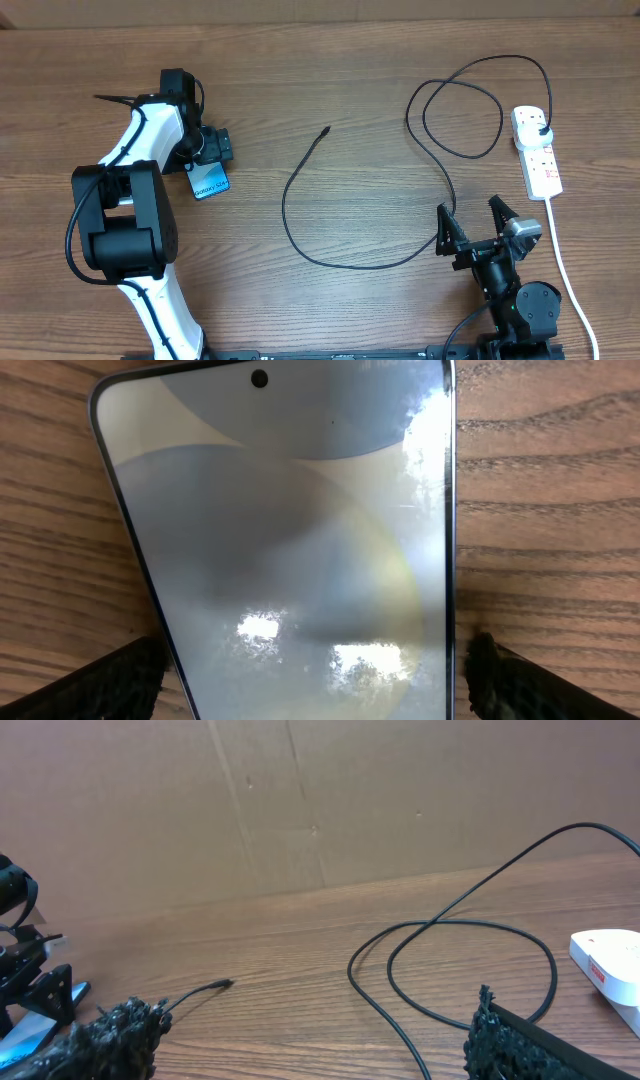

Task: Plug charger to phone and switch on socket

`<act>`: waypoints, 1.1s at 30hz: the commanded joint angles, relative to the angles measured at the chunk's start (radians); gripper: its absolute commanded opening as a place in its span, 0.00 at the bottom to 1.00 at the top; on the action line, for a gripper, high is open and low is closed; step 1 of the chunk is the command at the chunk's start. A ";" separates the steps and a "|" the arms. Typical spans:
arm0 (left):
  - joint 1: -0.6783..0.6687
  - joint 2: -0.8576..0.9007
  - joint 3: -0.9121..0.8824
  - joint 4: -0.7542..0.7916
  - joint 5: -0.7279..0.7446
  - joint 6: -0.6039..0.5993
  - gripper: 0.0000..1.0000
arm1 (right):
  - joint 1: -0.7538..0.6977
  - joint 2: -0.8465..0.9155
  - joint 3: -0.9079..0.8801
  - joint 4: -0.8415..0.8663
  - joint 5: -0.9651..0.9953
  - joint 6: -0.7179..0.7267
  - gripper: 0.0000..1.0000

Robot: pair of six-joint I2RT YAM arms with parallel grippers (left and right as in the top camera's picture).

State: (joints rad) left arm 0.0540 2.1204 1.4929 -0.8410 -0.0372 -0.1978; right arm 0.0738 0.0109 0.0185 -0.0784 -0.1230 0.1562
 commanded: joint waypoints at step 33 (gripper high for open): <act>-0.009 0.068 -0.051 -0.048 0.013 -0.167 1.00 | 0.005 -0.008 -0.011 0.005 0.009 -0.005 1.00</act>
State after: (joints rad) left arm 0.0521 2.1204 1.4925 -0.8726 -0.0277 -0.2626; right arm 0.0738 0.0109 0.0185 -0.0780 -0.1226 0.1566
